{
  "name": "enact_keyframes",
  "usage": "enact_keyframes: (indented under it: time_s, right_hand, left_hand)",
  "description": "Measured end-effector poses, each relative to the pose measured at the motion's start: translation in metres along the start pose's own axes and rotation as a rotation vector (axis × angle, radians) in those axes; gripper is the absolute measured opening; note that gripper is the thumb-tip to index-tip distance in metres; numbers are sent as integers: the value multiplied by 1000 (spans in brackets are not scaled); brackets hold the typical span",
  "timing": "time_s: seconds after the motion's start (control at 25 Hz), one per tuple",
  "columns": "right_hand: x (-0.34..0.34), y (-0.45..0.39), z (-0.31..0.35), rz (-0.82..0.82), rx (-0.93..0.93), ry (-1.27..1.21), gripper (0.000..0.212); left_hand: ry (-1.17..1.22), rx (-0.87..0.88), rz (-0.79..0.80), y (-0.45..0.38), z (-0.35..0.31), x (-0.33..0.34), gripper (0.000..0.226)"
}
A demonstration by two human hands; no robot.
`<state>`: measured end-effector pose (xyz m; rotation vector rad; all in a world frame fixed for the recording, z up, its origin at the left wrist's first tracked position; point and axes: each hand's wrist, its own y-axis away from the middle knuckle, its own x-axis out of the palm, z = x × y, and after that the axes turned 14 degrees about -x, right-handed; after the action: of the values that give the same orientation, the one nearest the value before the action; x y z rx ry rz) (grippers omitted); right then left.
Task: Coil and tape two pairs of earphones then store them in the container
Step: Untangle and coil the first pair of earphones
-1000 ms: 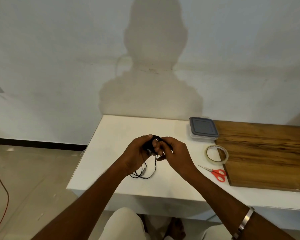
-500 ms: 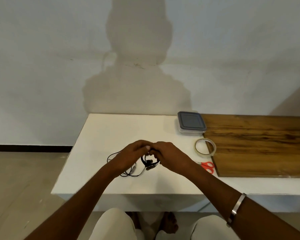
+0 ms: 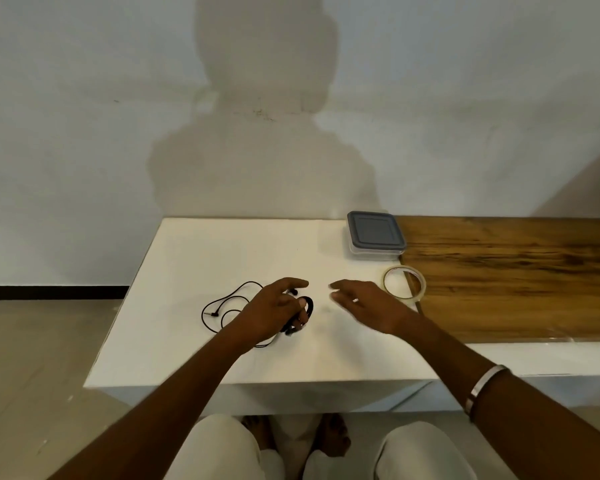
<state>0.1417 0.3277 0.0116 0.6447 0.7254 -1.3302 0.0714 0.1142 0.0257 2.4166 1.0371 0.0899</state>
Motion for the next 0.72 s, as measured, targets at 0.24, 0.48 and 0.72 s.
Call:
enact_keyframes:
  time_s: [0.24,0.48,0.72]
  right_hand:
    - [-30,35,-83,90,311,656,42]
    - [-19,43,-102,99,301,910,28]
    - [-17,46,-106,40,217,913,27]
  left_hand:
    - [61,-23,-68,-13,-5,11,25]
    - [49,-25,-61,-25,4,21,12]
    - [9,-64,-59,-34,15,31,21]
